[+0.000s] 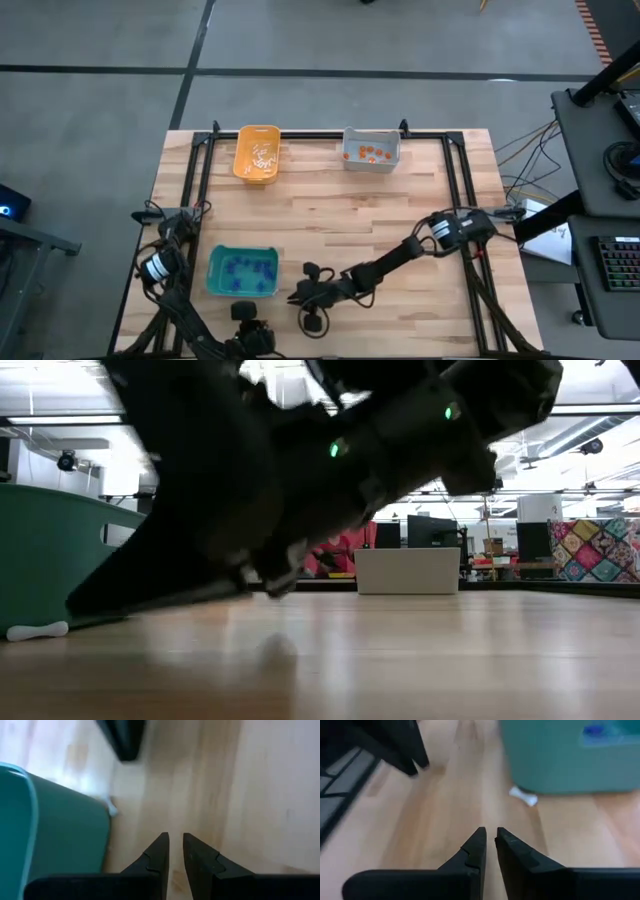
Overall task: Sort Halloween decoration
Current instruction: Put the white bone toy into the orange bin
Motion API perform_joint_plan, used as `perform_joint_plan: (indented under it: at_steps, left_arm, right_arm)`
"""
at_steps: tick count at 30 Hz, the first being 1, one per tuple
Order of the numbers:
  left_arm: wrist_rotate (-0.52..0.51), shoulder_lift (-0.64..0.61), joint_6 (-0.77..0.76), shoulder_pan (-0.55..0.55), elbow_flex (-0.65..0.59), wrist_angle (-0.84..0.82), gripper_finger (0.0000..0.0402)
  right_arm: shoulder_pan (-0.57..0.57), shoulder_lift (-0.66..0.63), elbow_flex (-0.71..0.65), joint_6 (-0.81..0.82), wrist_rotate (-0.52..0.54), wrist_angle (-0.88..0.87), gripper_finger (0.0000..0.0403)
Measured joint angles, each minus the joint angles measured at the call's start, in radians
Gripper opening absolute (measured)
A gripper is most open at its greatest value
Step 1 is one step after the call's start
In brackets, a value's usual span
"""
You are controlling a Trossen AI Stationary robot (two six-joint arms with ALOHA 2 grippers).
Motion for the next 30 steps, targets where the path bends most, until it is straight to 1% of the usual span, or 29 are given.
perform_joint_plan:
  at_steps: [3, 6, 17, 30]
  left_arm:
    - [-0.040, -0.002, -0.005, -0.002, -0.017, -0.013, 0.0038]
    - [-0.048, -0.002, -0.009, -0.003, -0.045, -0.002, 0.0037]
    - [-0.066, -0.003, -0.073, -0.003, -0.130, 0.016, 0.0036]
    - [-0.066, -0.003, -0.083, -0.001, -0.136, 0.035, 0.0036]
  right_arm:
    - [-0.007, 0.028, 0.025, -0.001, 0.016, -0.014, 0.0038]
    - [-0.015, 0.040, 0.045, -0.001, 0.052, -0.014, 0.0038]
    - [-0.057, 0.046, 0.052, -0.004, 0.073, -0.033, 0.0038]
    - [-0.073, 0.052, 0.056, -0.020, 0.075, -0.007, 0.0038]
